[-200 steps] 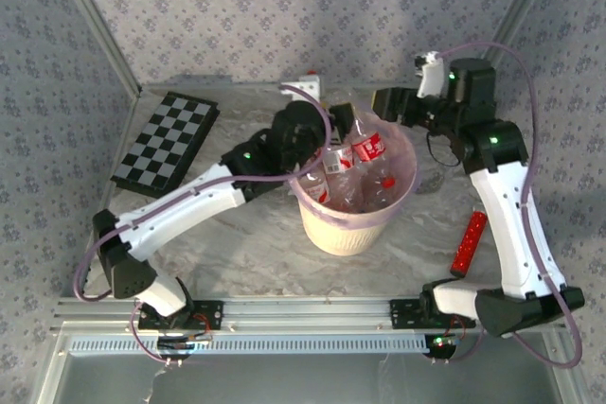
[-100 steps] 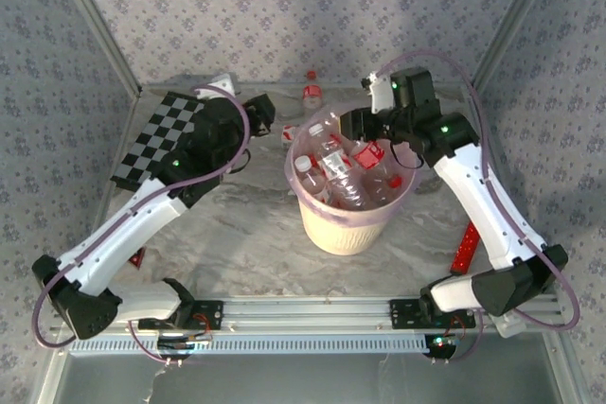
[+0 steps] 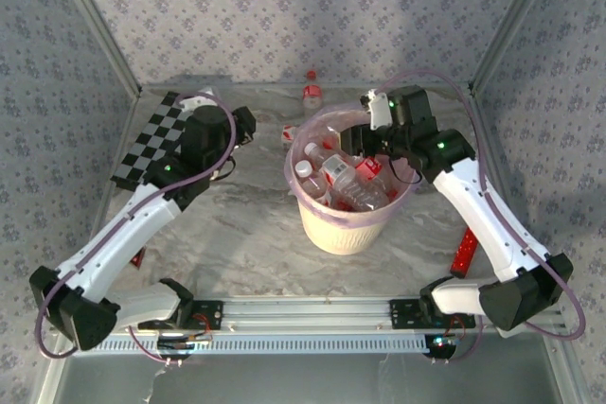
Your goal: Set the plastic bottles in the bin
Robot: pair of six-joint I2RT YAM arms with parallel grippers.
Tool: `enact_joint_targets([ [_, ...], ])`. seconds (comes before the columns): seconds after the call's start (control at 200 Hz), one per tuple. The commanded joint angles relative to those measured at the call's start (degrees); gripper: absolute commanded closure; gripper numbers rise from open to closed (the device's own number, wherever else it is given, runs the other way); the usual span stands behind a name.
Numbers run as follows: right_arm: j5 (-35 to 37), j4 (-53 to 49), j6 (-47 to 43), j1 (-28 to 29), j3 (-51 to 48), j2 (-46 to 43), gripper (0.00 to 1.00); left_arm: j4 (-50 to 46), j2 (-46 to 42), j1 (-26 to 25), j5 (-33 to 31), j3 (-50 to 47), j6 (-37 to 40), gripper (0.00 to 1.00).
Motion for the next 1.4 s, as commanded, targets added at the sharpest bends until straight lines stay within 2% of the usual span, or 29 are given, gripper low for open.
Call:
enact_joint_targets([
  [0.0,0.7,-8.6,-0.4,0.3,2.3,0.6,0.55,-1.3,3.3,0.8,2.5,0.7,-0.9,0.47],
  [0.12,-1.3,-8.4,0.0,-0.7,6.0,-2.4,0.45,-2.5,6.0,1.3,3.4,0.6,-2.5,0.33],
  [0.24,-2.3,-7.0,1.8,-3.4,8.1,-5.1,0.38,-0.2,8.3,2.7,6.2,-1.7,-7.9,0.22],
  [0.365,-2.4,-3.5,4.5,-5.9,6.9,-8.4,0.36,5.1,12.8,4.6,12.3,-3.6,-13.8,0.12],
  [0.495,-2.1,-1.0,5.6,-8.6,4.1,-12.2,0.36,9.6,19.6,6.1,17.4,-3.4,-19.4,0.07],
  [0.605,-1.9,-1.9,6.6,-12.1,1.9,-15.2,0.35,13.8,24.8,6.7,20.0,-2.7,-25.0,0.04],
  [0.855,-2.8,-5.7,8.0,-20.6,-4.4,-20.7,0.35,15.9,35.4,7.8,19.8,2.3,-35.8,0.03],
  [1.17,-6.3,-9.8,8.1,-27.8,-11.6,-27.3,0.35,12.0,48.7,10.0,21.3,14.3,-33.5,0.05],
  [1.3,-8.8,-10.3,8.1,-29.2,-14.5,-28.3,0.35,11.1,54.0,10.9,24.2,19.3,-32.4,0.01],
  [1.394,-9.8,-10.7,8.5,-29.5,-16.1,-29.5,0.34,10.0,56.1,11.1,24.0,21.0,-33.1,0.0],
])
